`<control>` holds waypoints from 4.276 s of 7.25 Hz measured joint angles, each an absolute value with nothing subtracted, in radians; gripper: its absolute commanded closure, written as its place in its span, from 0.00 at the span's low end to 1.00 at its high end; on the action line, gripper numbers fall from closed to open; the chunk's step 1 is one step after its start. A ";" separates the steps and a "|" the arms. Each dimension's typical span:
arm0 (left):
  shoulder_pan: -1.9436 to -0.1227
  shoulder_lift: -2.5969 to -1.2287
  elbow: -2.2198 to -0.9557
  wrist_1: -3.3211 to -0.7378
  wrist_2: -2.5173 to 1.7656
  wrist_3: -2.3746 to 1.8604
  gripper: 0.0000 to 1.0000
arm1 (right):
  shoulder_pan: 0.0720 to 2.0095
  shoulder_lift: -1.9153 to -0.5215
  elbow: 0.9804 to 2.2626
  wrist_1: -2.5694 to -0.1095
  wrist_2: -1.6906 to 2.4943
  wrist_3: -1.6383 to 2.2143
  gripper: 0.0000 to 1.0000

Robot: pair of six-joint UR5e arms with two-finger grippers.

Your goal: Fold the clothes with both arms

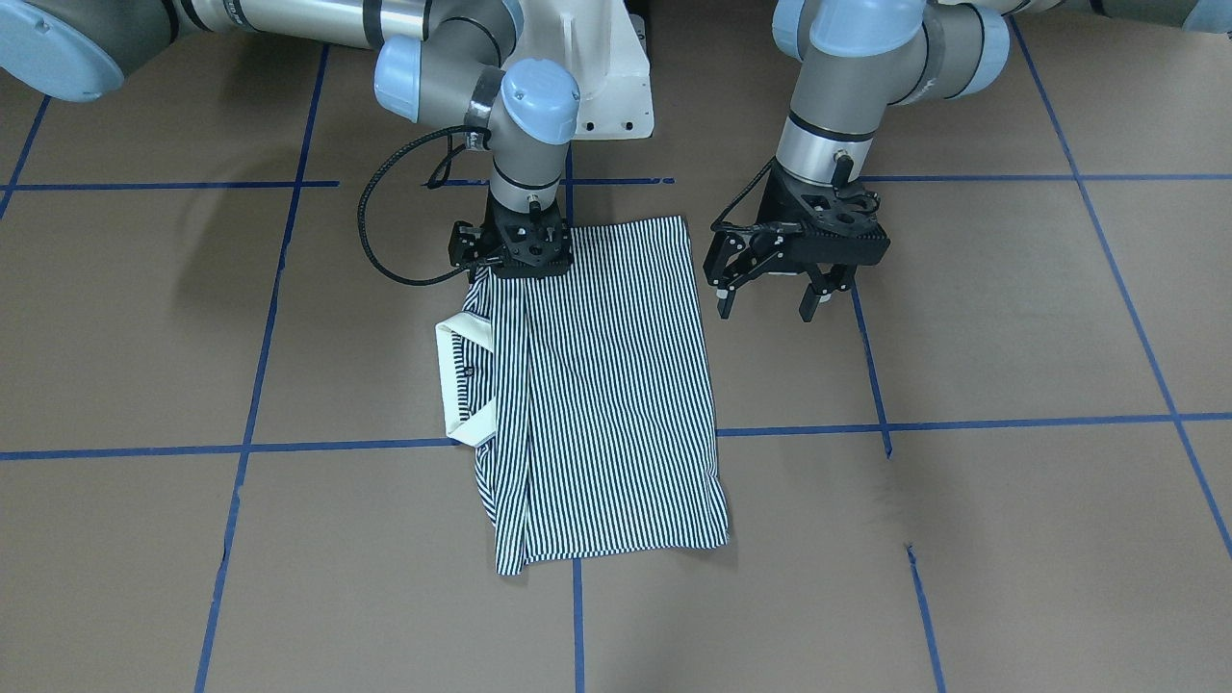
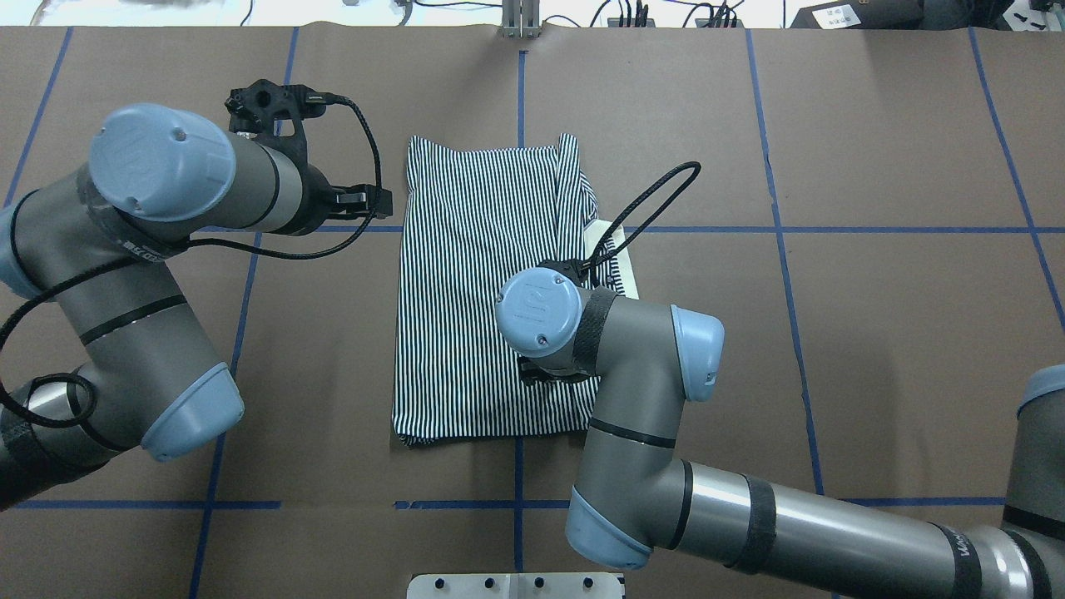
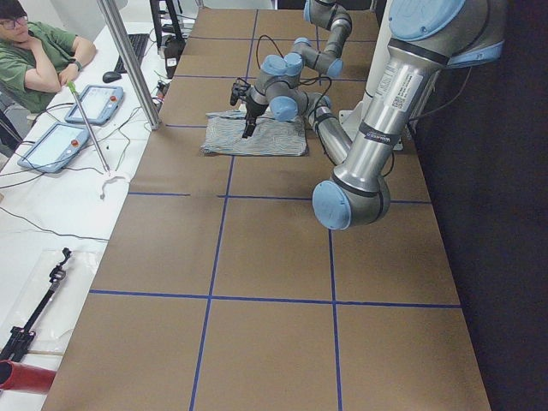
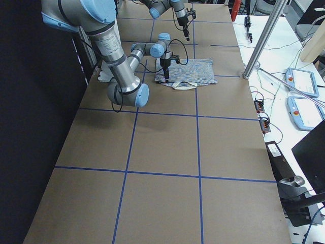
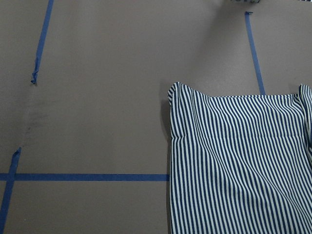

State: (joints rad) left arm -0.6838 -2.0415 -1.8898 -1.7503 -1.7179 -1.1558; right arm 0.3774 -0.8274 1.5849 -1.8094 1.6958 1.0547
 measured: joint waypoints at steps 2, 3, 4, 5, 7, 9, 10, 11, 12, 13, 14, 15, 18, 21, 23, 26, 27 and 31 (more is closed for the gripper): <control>-0.683 -2.031 -1.890 -1.751 -1.718 -1.157 0.00 | 0.381 -0.831 1.590 -1.854 1.695 1.011 0.00; -0.683 -2.028 -1.890 -1.752 -1.718 -1.157 0.00 | 0.382 -0.836 1.590 -1.863 1.693 1.002 0.00; -0.681 -2.027 -1.890 -1.752 -1.718 -1.157 0.00 | 0.387 -0.839 1.593 -1.872 1.692 0.995 0.00; -0.678 -2.027 -1.889 -1.752 -1.717 -1.158 0.00 | 0.400 -0.840 1.603 -1.894 1.692 0.973 0.00; -0.676 -2.029 -1.888 -1.753 -1.716 -1.159 0.00 | 0.421 -0.870 1.637 -1.942 1.690 0.924 0.00; -0.661 -2.030 -1.888 -1.754 -1.712 -1.170 0.00 | 0.435 -0.969 1.724 -1.960 1.689 0.898 0.00; -0.651 -2.030 -1.888 -1.755 -1.710 -1.183 0.00 | 0.440 -0.996 1.768 -1.970 1.689 0.884 0.00; -0.646 -2.030 -1.888 -1.756 -1.710 -1.188 0.00 | 0.443 -0.983 1.781 -1.973 1.690 0.877 0.00; -0.644 -2.028 -1.888 -1.756 -1.710 -1.189 0.00 | 0.444 -0.944 1.770 -1.961 1.690 0.876 0.00; -0.643 -2.026 -1.888 -1.756 -1.711 -1.186 0.00 | 0.441 -0.894 1.730 -1.926 1.690 0.879 0.00; -0.643 -2.024 -1.888 -1.756 -1.712 -1.184 0.00 | 0.434 -0.847 1.672 -1.887 1.691 0.879 0.00; -0.643 -2.024 -1.888 -1.756 -1.713 -1.183 0.00 | 0.427 -0.820 1.626 -1.864 1.691 0.877 0.00; -0.644 -2.023 -1.887 -1.757 -1.716 -1.183 0.00 | 0.421 -0.817 1.595 -1.853 1.713 0.875 0.00; -0.645 -2.022 -1.887 -1.758 -1.717 -1.183 0.00 | 0.421 -0.841 1.586 -1.856 1.723 0.874 0.00; -0.645 -2.023 -1.887 -1.758 -1.718 -1.185 0.00 | 0.428 -0.853 1.582 -1.856 1.723 0.873 0.00; -0.643 -2.026 -1.886 -1.761 -1.718 -1.188 0.00 | 0.483 -0.914 1.630 -1.852 1.741 0.846 0.00; -0.643 -2.026 -1.887 -1.761 -1.718 -1.189 0.00 | 0.502 -0.973 1.678 -1.852 1.743 0.821 0.00; -0.644 -2.024 -1.907 -1.757 -1.719 -1.185 0.00 | 0.556 -0.866 1.645 -1.861 1.787 0.796 0.00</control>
State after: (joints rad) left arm -0.6441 -2.0240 -1.9069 -1.7566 -1.7192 -1.1854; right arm 0.5563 -0.8656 1.6450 -1.8608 1.7866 0.7959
